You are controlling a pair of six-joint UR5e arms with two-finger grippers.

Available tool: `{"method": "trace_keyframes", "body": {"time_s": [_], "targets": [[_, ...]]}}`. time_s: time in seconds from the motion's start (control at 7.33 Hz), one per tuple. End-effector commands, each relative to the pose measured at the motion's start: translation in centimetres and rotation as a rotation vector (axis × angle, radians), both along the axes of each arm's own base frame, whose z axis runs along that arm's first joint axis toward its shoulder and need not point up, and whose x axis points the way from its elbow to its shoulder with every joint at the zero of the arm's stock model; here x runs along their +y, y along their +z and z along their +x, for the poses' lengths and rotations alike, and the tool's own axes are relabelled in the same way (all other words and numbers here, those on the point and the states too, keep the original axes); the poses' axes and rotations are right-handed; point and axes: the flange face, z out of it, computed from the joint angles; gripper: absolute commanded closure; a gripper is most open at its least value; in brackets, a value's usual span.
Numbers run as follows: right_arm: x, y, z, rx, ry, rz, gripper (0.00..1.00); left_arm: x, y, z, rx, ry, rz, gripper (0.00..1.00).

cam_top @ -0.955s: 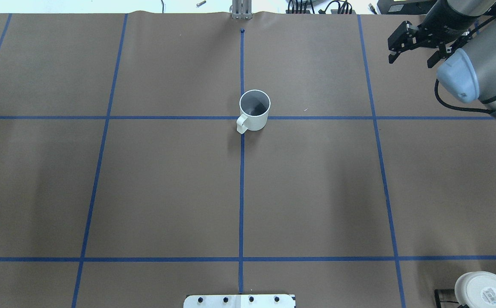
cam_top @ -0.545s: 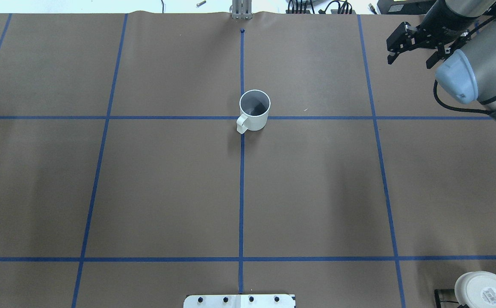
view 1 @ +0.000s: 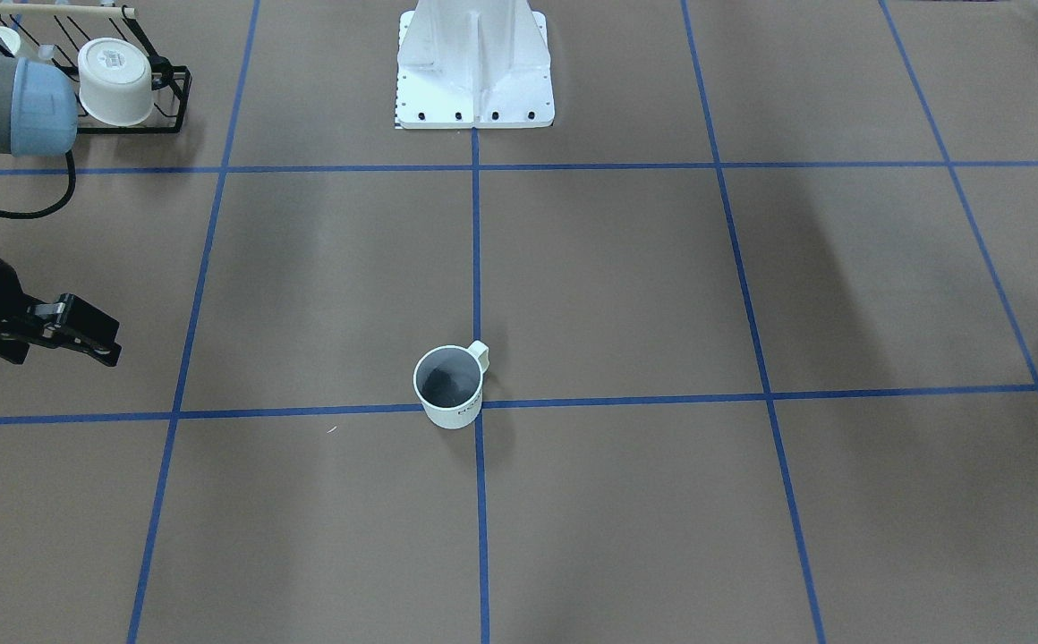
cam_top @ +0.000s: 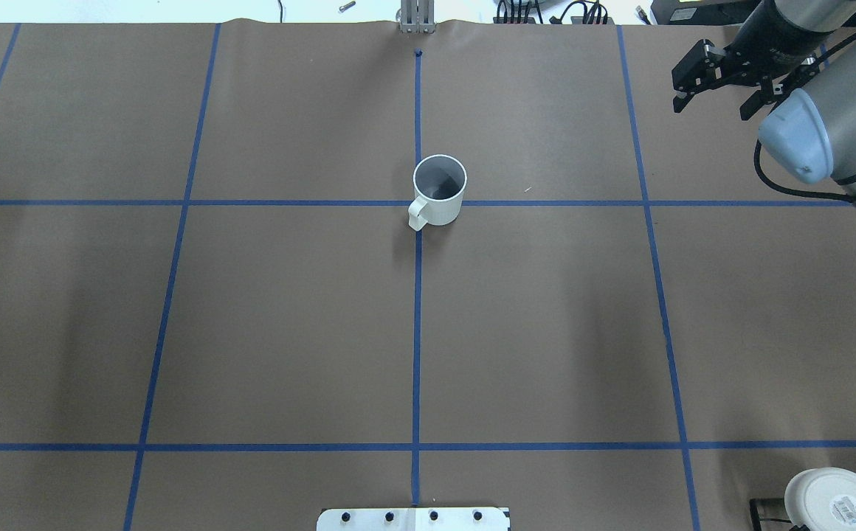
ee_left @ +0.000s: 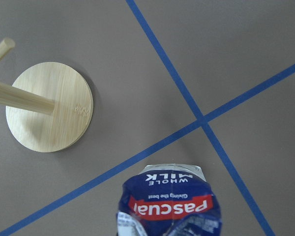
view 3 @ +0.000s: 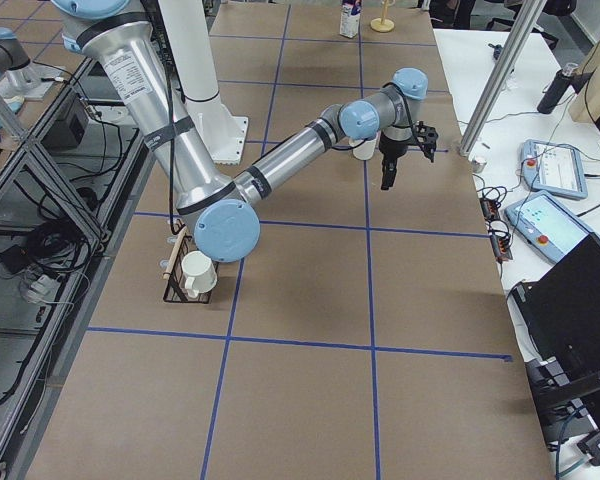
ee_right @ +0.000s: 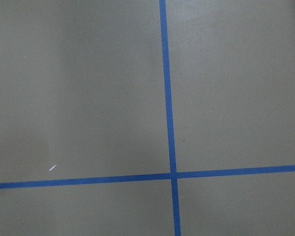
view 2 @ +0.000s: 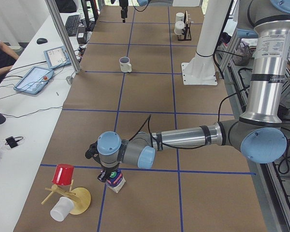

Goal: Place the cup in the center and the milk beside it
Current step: 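Carry the milk carton with the left gripper toward the mug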

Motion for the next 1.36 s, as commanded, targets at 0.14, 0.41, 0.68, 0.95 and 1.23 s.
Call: {"method": "trace_keyframes", "body": {"time_s": [0.14,0.41,0.68,0.95,1.23], "targets": [[3.9,2.9,2.2,0.005,0.001,-0.007,0.00,-2.6,-12.8,0.1,0.025,-0.003,-0.091,1.00],[6.3,6.6,6.1,0.028,0.004,-0.001,0.00,-4.5,-20.7,3.3,0.062,-0.116,-0.164,1.00],[8.1,11.5,9.9,0.066,-0.054,0.035,0.00,-7.7,-29.2,11.5,0.119,-0.182,-0.237,1.00],[9.3,15.6,13.6,0.105,-0.102,0.070,0.00,-8.7,-37.3,22.2,0.166,-0.212,-0.335,1.00],[10.2,17.1,15.1,0.120,-0.111,0.073,0.00,-6.7,-44.4,33.9,0.165,-0.265,-0.411,1.00]]}}
